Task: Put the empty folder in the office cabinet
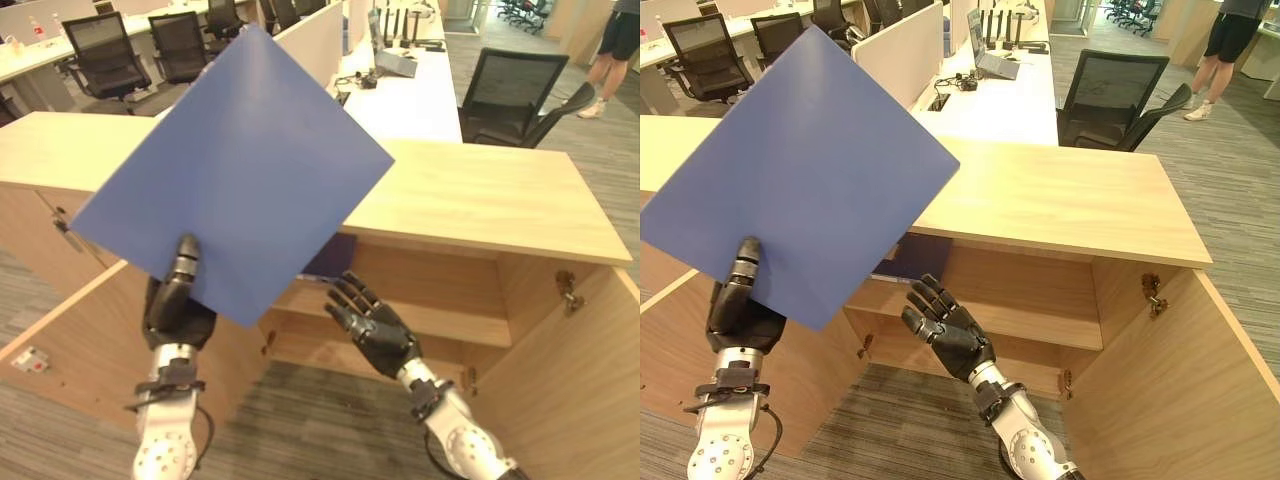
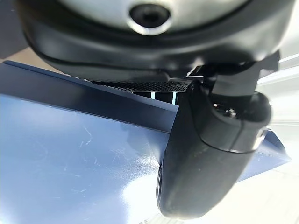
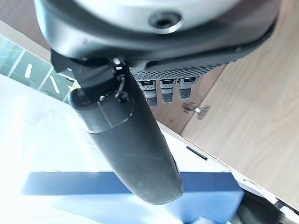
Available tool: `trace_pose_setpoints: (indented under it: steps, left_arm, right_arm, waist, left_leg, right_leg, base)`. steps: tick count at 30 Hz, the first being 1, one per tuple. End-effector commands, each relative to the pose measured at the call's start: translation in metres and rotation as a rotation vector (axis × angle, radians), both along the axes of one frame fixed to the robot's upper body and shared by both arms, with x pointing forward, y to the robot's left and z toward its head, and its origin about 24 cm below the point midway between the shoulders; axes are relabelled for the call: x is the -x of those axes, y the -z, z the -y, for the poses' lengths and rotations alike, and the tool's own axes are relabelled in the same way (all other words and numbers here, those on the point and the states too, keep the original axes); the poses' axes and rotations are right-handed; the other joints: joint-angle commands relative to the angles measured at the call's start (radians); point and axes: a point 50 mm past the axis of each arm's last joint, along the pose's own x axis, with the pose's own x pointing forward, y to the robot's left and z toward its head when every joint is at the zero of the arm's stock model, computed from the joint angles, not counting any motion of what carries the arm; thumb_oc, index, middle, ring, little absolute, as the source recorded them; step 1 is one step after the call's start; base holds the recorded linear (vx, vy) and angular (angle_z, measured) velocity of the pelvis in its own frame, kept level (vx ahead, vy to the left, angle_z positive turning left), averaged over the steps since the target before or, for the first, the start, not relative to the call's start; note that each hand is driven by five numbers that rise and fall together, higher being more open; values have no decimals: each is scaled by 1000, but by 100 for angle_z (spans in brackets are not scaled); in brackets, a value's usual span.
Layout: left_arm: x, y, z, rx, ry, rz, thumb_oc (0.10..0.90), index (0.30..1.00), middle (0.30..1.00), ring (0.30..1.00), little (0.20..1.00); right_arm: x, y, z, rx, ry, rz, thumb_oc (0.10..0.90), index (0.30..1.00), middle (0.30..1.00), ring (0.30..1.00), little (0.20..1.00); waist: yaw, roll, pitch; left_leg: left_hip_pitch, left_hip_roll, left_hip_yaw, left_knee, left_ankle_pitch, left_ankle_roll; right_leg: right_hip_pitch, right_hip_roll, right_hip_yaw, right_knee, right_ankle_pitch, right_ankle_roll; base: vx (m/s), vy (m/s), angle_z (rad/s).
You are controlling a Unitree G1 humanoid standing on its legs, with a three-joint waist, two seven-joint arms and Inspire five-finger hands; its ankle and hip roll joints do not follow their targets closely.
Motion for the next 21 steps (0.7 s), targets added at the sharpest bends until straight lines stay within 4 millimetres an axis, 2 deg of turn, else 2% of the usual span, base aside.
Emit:
trace_pose_setpoints:
  steps: [1,7,8,10,15,21]
  left_arm:
    - [-21,-52,18,-170,159,269,400,300,300,300,300]
    - [-24,-49,39,-173,242,270,400,300,300,300,300]
    - [-24,-46,51,-185,297,261,400,300,300,300,300]
    - [-24,-40,57,-193,323,242,400,300,300,300,300]
    - [-23,-27,58,-232,338,195,400,300,300,300,300]
    - [-19,-13,56,-218,323,135,400,300,300,300,300]
  right_arm:
    - [-19,-64,-23,-226,-36,249,800,900,900,900,900]
    - [-20,-74,-34,-245,-70,275,800,900,900,900,900]
    - [-22,-78,-38,-252,-75,289,800,900,900,900,900]
    - [-23,-80,-38,-262,-66,295,800,900,900,900,900]
    - [-29,-92,-33,-287,-28,345,800,900,900,900,900]
    - [-44,-119,-16,-344,97,442,800,900,900,900,900]
  waist:
    - [-18,-22,-22]
    - [-22,-23,-19]
    - [-25,-23,-17]
    - [-28,-22,-17]
    - [-33,-21,-17]
    - [-31,-20,-21]
  left_leg:
    - [31,69,1,0,-54,-88]
    - [28,69,3,0,-55,-87]
    - [30,68,4,0,-57,-85]
    - [32,68,5,0,-58,-84]
    - [35,68,7,0,-61,-82]
    - [36,68,14,0,-64,-79]
  right_leg:
    - [63,-95,-48,9,-35,92]
    - [60,-97,-44,9,-34,91]
    - [61,-97,-44,11,-34,91]
    - [61,-97,-42,11,-36,90]
    - [62,-97,-39,11,-37,90]
    - [58,-96,-30,11,-36,90]
  base:
    - [0,0,0]
    - [0,0,0]
    - [0,0,0]
    - [0,0,0]
    - [0,0,0]
    - [0,0,0]
